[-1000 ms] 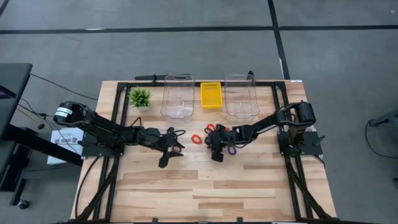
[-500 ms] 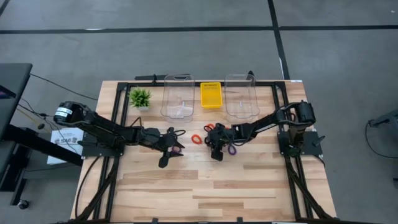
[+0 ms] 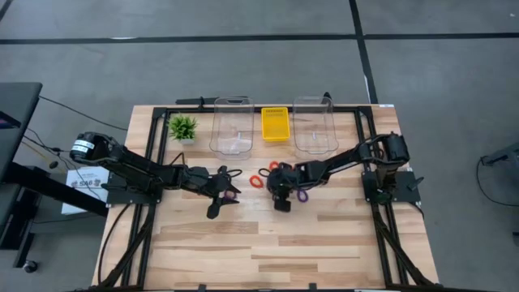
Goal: Sort spring keychains
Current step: Put the middle black spring keychain into the yellow bin
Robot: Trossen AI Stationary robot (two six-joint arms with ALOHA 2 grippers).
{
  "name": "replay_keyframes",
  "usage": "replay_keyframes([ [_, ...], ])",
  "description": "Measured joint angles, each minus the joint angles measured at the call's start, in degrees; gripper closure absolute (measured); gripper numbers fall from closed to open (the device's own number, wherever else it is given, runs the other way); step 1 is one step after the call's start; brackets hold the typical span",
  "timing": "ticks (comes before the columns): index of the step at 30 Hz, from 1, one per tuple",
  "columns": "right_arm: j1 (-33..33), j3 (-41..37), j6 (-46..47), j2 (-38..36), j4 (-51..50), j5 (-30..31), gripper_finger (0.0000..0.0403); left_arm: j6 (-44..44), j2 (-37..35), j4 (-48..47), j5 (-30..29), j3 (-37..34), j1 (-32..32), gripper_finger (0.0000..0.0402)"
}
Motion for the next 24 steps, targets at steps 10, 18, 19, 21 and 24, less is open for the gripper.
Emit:
replay_keyframes([
  [10,2.2,4.5,-0.2,0.1,-8.9,-0.5,0.0381,0.0,0.0,0.0,0.0,0.0,0.0,0.023],
  [18,4.0,7.4,-1.1,0.1,-13.1,6.1,0.0382,0.0,0.0,0.0,0.0,0.0,0.0,0.023],
  [19,4.2,7.5,-1.1,0.1,-13.2,6.7,0.0383,0.0,0.0,0.0,0.0,0.0,0.0,0.023],
  [21,4.4,7.8,-1.5,0.1,-13.3,7.7,0.0382,0.0,0.0,0.0,0.0,0.0,0.0,0.023],
  [24,4.4,8.5,-1.6,0.1,-14.1,8.0,0.0377,-0.1,0.0,0.0,0.0,0.0,0.0,0.023],
])
